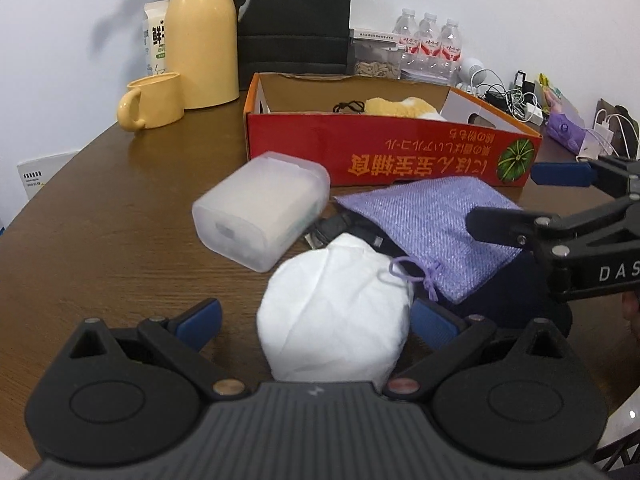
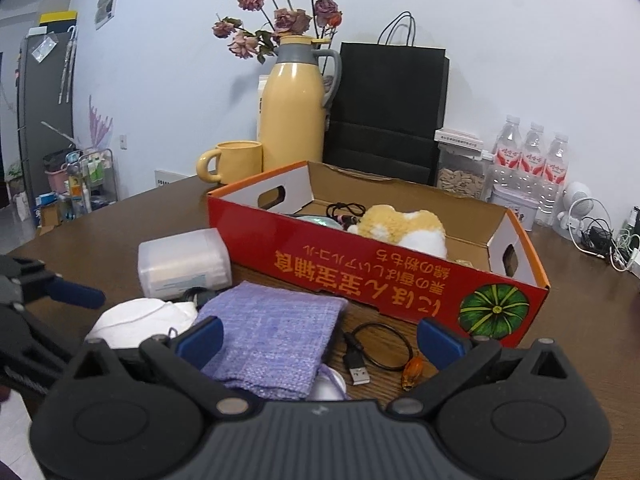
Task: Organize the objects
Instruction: 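Grasp the white mask with the left gripper while the right gripper grasps the purple knit cloth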
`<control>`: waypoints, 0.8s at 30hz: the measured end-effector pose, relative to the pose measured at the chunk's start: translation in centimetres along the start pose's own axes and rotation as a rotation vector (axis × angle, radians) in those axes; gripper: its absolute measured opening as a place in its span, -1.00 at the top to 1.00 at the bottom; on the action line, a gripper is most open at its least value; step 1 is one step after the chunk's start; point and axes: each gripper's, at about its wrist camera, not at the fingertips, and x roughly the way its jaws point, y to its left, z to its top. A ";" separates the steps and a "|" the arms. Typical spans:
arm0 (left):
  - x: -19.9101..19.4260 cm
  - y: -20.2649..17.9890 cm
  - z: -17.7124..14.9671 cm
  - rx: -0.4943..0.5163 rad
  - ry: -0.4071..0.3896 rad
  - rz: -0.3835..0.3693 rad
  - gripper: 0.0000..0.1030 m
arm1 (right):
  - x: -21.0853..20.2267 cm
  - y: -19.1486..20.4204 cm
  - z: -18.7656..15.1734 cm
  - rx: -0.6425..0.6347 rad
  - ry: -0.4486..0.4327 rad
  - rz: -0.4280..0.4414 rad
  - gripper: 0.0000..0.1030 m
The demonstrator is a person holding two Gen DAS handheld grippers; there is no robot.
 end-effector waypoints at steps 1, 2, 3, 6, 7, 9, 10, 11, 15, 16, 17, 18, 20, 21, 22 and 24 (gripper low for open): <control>0.1 0.0 -0.1 -0.003 0.000 0.003 -1.00 | 0.1 0.2 0.1 -0.006 0.002 0.009 -1.00; 0.2 -0.1 -0.2 -0.002 -0.002 0.008 -1.00 | 0.2 0.5 0.2 -0.012 0.004 0.018 -1.00; 0.1 -0.2 -0.4 0.002 -0.010 0.012 -1.00 | 0.4 0.7 0.3 -0.018 0.007 0.027 -1.00; -0.1 -0.2 -0.8 0.023 -0.030 0.009 -0.73 | 1.2 1.6 0.7 -0.036 0.020 0.057 -1.00; -0.4 -0.2 -0.9 0.030 -0.042 0.008 -0.62 | 1.5 2.0 0.8 -0.042 0.027 0.065 -1.00; -0.7 -0.1 -1.0 0.036 -0.050 -0.004 -0.43 | 2.0 2.6 0.9 -0.055 0.039 0.073 -1.00; -0.9 0.1 -1.1 0.034 -0.053 -0.013 -0.41 | 2.3 2.9 1.0 -0.059 0.048 0.075 -1.00; -1.0 0.3 -1.2 0.030 -0.056 -0.020 -0.36 | 2.6 3.1 0.9 -0.062 0.055 0.075 -1.00; -1.5 1.2 -1.4 0.000 -0.065 -0.027 -0.29 | 3.3 3.4 0.6 -0.065 0.076 0.067 -1.00; -1.6 1.4 -1.4 -0.005 -0.066 -0.024 -0.29 | 3.4 3.3 0.6 -0.064 0.082 0.064 -1.00; -1.6 1.7 -1.4 -0.012 -0.068 -0.021 -0.29 | 3.5 3.3 0.5 -0.064 0.088 0.063 -1.00; -1.6 2.0 -1.3 -0.019 -0.067 -0.021 -0.29 | 3.6 3.3 0.4 -0.064 0.093 0.063 -1.00; -1.9 2.3 -1.3 -0.028 -0.073 -0.023 -0.29 | 3.7 3.2 0.4 -0.063 0.097 0.062 -1.00; -2.0 2.4 -1.3 -0.031 -0.077 -0.025 -0.29 | 3.7 3.3 0.4 -0.064 0.096 0.064 -1.00; -2.2 2.6 -1.3 -0.032 -0.083 -0.025 -0.29 | 3.6 3.3 0.4 -0.064 0.092 0.064 -0.97; -2.4 2.8 -1.2 -0.035 -0.092 -0.021 -0.30 | 3.5 3.3 0.4 -0.069 0.092 0.064 -0.90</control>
